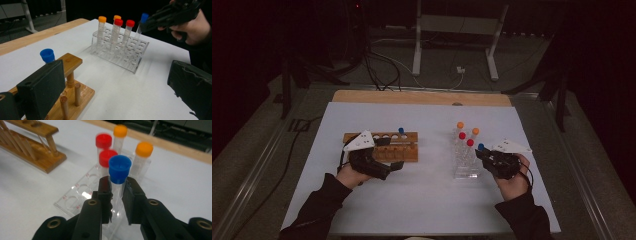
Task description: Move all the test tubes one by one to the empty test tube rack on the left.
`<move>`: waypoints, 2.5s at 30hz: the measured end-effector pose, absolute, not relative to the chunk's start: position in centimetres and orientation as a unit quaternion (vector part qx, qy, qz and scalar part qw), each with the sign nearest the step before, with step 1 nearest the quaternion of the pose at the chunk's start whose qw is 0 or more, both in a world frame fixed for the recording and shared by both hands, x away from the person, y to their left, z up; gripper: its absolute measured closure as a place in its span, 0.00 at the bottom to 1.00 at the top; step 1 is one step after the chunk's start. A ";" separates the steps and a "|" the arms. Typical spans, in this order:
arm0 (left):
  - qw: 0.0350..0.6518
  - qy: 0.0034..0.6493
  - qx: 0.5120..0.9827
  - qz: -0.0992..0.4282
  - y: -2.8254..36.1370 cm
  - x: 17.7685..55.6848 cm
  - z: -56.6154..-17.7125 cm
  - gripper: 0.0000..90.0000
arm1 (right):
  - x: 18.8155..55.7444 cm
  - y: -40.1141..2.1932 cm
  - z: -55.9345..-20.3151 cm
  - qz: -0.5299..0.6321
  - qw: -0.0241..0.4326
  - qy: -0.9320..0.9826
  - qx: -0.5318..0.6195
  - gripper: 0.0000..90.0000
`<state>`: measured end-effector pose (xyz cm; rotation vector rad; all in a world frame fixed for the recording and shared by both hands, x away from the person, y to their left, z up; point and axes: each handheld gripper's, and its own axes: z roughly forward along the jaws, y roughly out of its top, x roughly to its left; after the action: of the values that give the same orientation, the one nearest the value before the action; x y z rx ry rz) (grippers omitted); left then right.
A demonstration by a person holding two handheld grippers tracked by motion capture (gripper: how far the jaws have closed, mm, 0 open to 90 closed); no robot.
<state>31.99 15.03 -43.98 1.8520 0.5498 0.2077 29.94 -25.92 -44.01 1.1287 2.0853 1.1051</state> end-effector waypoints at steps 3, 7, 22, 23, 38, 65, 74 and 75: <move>0.563 0.231 0.789 0.086 15.0 31.9 -43.9 0.03 | 29.5 -26.0 -43.1 0.416 0.268 0.767 0.408 0.85; 0.562 0.229 0.790 0.086 14.8 31.9 -43.9 0.03 | 28.9 -25.8 -42.0 0.421 0.276 0.767 0.397 0.85; 0.563 0.214 0.794 0.078 14.2 31.5 -43.4 0.03 | 27.5 -22.7 -40.8 0.449 0.257 0.784 0.343 0.85; 0.564 0.215 0.794 0.078 14.1 31.4 -43.4 0.03 | 27.4 -22.4 -40.9 0.452 0.251 0.786 0.340 0.85; 0.562 0.188 0.804 0.059 11.6 30.6 -43.3 0.03 | 26.9 -18.3 -42.7 0.462 0.177 0.818 0.294 0.85; 0.566 0.148 0.811 0.035 8.1 29.3 -43.3 0.46 | 26.1 -15.2 -44.3 0.457 0.131 0.842 0.255 0.85; 0.559 0.138 0.817 0.031 7.0 29.5 -43.5 0.69 | 26.0 -15.1 -44.3 0.458 0.129 0.842 0.254 0.85; 0.559 0.137 0.817 0.032 6.9 29.5 -43.5 0.72 | 26.0 -15.1 -44.3 0.459 0.130 0.842 0.253 0.85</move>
<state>29.46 6.89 -43.55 1.9271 0.3225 0.0749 26.04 -15.13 -44.26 0.7355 2.4467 1.3327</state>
